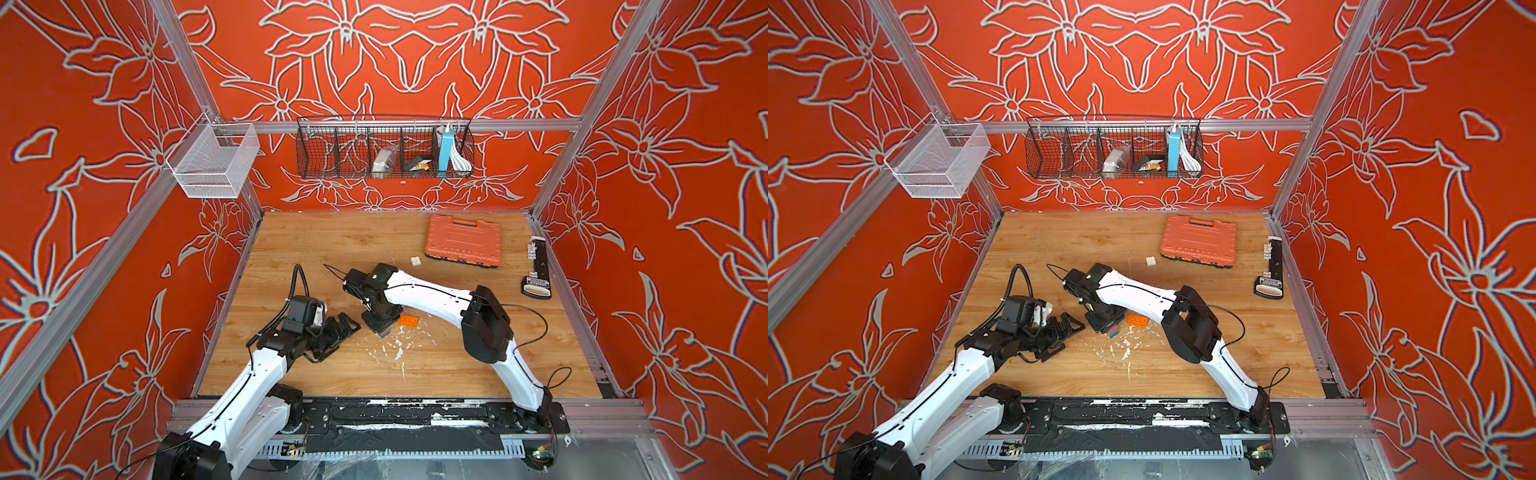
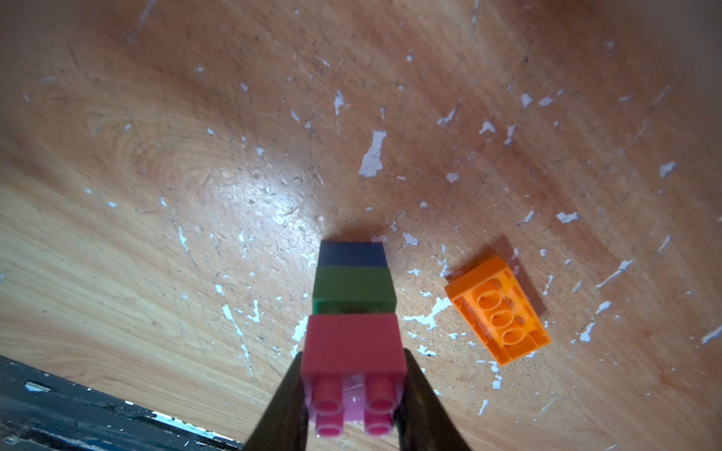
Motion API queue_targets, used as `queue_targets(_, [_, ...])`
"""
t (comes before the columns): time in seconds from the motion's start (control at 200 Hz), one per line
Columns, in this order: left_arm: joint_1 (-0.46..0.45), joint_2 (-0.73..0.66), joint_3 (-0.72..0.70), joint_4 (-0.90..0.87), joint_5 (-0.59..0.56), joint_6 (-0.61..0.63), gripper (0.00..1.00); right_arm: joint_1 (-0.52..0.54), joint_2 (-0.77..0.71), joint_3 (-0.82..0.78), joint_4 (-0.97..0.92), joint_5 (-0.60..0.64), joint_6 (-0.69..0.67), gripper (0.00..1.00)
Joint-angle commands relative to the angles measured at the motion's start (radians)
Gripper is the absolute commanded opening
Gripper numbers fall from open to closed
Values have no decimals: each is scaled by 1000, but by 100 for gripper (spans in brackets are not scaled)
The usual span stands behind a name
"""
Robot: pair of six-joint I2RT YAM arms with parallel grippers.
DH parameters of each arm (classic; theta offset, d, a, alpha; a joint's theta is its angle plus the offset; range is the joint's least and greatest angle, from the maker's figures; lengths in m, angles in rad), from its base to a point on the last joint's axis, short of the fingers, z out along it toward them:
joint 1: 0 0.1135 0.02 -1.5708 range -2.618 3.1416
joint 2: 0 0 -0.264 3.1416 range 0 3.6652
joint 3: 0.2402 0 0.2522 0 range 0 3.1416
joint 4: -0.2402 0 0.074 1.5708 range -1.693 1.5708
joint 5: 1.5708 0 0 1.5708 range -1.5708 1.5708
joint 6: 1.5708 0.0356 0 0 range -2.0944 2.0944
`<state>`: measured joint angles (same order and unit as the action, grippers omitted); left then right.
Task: Assemble the letter r with lego
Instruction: Assemble the lego brick with the lego brick.
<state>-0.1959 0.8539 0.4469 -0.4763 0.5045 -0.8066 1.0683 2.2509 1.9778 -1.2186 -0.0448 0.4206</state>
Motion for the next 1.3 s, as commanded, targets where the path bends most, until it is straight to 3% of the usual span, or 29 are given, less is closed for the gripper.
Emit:
queue_targets(0.0, [7,-1,-5,2,10,18,98,19,122,-60,-1,-13,-55,0])
queue_targets(0.46, [7,-4,-13,4,12,26,97,6,117,-44,42,-148,-9,0])
queue_targets(0.781, [7,-12,-21,8,14,17,97,-17,142,-45,-10,-97,177,0])
queue_targets(1.136, [7,-10,-20,2,15,11,97,-60,116,-67,34,-198,251,0])
queue_targets(1.296, [7,-12,-20,-2,16,12,97,-67,135,-45,4,-170,242,0])
